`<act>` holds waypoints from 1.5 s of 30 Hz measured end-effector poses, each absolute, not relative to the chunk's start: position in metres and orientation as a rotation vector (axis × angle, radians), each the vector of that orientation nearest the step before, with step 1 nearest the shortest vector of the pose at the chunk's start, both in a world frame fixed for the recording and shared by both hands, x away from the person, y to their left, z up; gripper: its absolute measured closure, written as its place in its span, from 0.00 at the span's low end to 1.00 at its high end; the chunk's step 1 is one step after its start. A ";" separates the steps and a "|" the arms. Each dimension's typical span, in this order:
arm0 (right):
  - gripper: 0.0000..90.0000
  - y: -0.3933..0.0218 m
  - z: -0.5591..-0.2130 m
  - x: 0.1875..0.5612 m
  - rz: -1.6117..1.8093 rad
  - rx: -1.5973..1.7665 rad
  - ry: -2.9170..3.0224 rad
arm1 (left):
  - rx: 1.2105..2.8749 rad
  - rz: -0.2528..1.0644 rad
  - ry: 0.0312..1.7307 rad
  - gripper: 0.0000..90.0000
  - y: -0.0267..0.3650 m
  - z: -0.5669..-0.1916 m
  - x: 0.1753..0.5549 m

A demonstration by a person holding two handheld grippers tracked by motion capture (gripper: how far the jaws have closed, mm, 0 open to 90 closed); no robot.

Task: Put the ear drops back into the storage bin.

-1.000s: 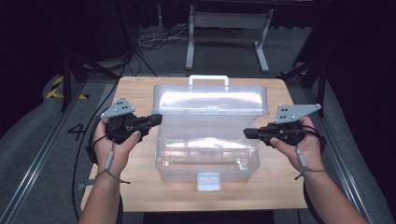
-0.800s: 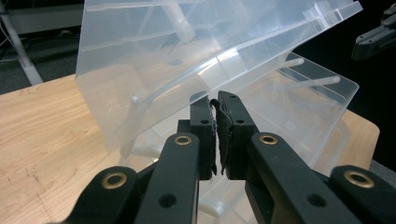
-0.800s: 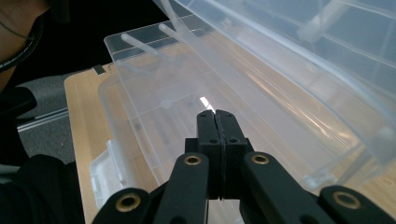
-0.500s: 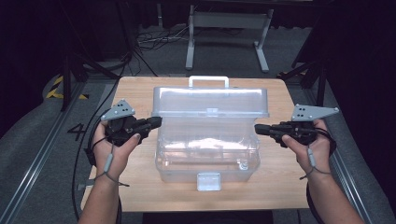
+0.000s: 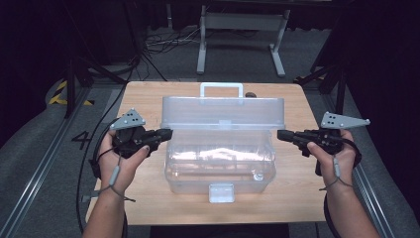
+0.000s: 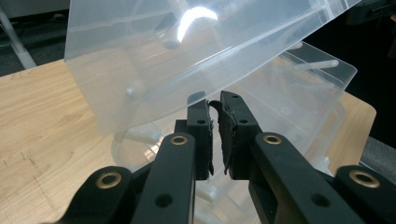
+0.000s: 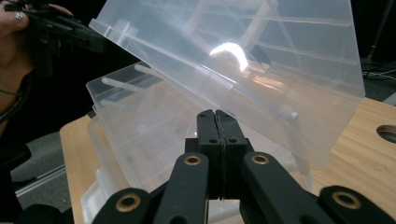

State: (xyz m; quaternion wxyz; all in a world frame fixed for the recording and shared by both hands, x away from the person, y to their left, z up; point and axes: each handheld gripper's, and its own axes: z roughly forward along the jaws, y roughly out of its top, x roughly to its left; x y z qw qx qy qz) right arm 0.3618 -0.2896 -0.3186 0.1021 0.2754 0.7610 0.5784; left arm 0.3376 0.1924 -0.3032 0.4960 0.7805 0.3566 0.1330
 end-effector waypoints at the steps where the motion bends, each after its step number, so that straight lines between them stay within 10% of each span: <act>1: 1.00 -0.290 -0.320 0.362 1.723 0.819 2.240 | 1.891 0.326 0.864 0.92 0.193 -0.303 0.337; 45: 1.00 -0.286 -0.336 0.346 1.544 0.825 2.465 | 2.152 0.208 0.890 0.81 0.194 -0.309 0.317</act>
